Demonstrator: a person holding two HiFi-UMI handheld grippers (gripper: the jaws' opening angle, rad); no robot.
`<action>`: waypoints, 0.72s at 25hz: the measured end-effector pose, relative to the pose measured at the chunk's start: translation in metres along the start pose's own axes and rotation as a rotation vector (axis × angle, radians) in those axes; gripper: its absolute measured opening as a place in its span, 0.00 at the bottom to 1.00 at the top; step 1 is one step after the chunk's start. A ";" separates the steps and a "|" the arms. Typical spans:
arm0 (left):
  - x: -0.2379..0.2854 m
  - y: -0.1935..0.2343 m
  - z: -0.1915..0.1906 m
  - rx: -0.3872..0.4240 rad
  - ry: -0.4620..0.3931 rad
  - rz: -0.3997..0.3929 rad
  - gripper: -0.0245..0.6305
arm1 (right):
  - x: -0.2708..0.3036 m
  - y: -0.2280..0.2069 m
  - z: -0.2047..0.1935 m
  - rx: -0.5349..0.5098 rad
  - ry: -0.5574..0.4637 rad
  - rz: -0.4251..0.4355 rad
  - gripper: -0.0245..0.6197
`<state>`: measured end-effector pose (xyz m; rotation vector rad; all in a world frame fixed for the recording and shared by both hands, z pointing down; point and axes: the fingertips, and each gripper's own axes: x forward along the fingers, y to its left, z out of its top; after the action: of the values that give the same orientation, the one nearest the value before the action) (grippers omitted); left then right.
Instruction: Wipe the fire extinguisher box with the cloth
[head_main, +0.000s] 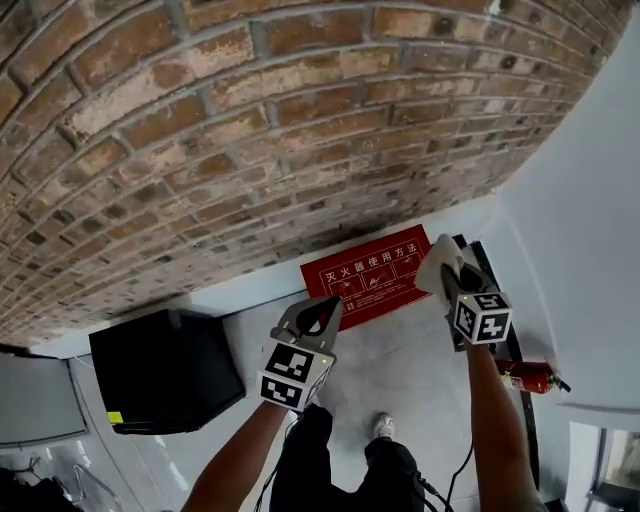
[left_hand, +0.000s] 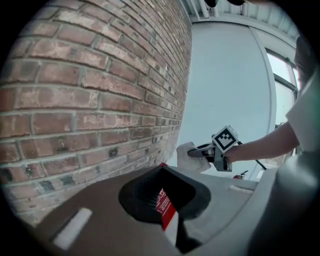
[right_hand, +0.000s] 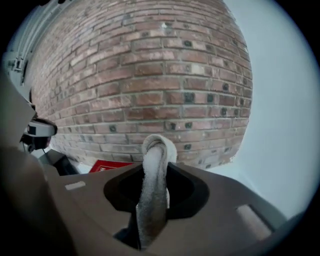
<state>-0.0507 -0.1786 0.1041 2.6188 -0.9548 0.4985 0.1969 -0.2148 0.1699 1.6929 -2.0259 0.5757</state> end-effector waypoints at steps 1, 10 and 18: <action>0.013 0.010 -0.007 0.001 0.013 -0.005 0.04 | 0.019 -0.008 -0.007 -0.004 0.024 -0.019 0.22; 0.075 0.044 -0.056 -0.003 0.096 -0.061 0.04 | 0.115 -0.043 -0.039 -0.058 0.151 -0.087 0.22; 0.071 0.067 -0.087 -0.072 0.121 -0.031 0.04 | 0.164 -0.007 -0.041 -0.144 0.211 0.019 0.20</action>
<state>-0.0625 -0.2325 0.2225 2.5039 -0.8764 0.5965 0.1808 -0.3243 0.2975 1.4661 -1.8881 0.5737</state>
